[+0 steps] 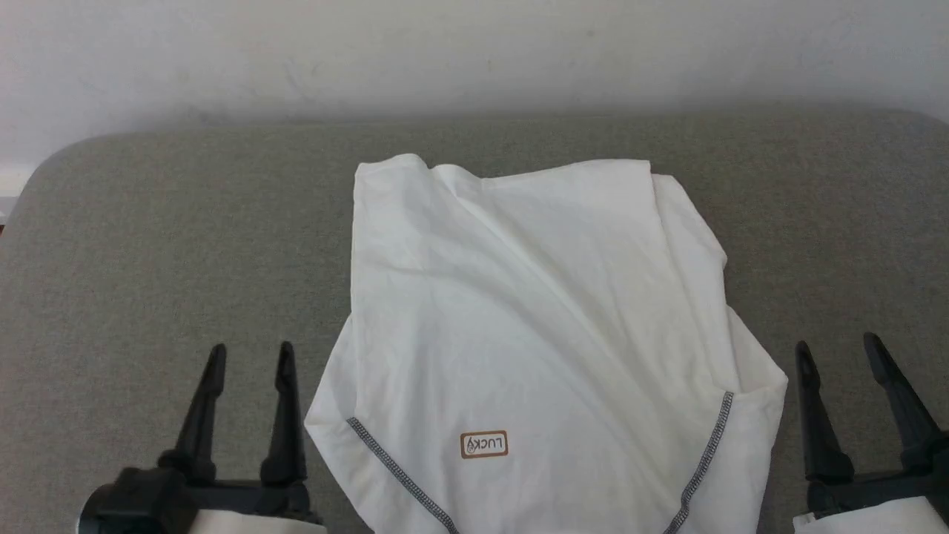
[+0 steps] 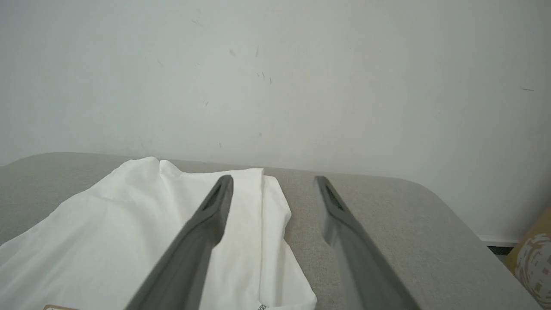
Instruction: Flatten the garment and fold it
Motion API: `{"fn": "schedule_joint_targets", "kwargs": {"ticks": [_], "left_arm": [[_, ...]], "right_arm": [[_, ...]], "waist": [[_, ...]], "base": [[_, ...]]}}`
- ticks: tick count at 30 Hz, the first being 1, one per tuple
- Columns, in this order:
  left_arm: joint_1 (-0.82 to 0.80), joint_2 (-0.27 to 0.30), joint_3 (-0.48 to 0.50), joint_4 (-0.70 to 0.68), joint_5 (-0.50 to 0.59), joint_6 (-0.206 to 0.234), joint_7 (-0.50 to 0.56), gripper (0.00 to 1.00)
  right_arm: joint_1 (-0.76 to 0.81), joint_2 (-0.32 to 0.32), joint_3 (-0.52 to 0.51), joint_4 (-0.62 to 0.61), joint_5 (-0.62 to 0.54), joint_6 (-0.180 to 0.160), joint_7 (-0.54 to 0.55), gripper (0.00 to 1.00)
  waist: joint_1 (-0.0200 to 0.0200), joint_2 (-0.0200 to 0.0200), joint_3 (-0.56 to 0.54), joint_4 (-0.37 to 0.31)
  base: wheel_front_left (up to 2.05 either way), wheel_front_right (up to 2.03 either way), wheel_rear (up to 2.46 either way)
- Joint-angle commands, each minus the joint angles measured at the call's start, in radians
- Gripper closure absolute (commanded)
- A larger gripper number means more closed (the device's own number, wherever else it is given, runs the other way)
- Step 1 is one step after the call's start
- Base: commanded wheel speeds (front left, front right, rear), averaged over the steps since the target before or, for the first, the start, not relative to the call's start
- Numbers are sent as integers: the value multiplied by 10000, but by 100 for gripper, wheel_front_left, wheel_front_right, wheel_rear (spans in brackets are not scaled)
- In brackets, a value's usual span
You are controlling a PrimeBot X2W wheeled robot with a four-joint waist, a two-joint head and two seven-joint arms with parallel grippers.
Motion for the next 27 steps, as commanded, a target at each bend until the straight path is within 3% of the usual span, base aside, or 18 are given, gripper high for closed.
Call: {"fn": "schedule_joint_targets", "kwargs": {"ticks": [1,8,12,17,22,27], "left_arm": [[101,-442,93,286,756,-224,-44,0],[386,-1550,428,1211,1566,-1056,-46,0],[425,-1727,853,1612,1693,-1582,-46,0],[-102,-1132,1041,2401,1620,-2277,221,0],[-1399,-332,819,3024,1494,-2954,1962,0],[-2717,-36,486,3727,1276,-3452,3529,0]], "right_arm": [[-182,60,-42,324,-439,-11,-541,0],[-357,76,-11,1477,27,-11,-1558,0],[-485,77,52,1770,99,-11,-1733,0],[-624,78,59,1807,102,-11,-1783,0],[-799,79,132,1760,137,-11,-1689,0],[-1037,79,232,1686,131,-11,-1574,0]], "waist": [[0,0,38,-33],[0,0,39,-89],[0,0,58,-78],[0,0,281,-9],[0,0,743,66],[0,0,1411,75]], "base": [[0,0,0],[0,0,0],[0,0,0],[0,0,0],[0,0,0],[0,0,0]]}}
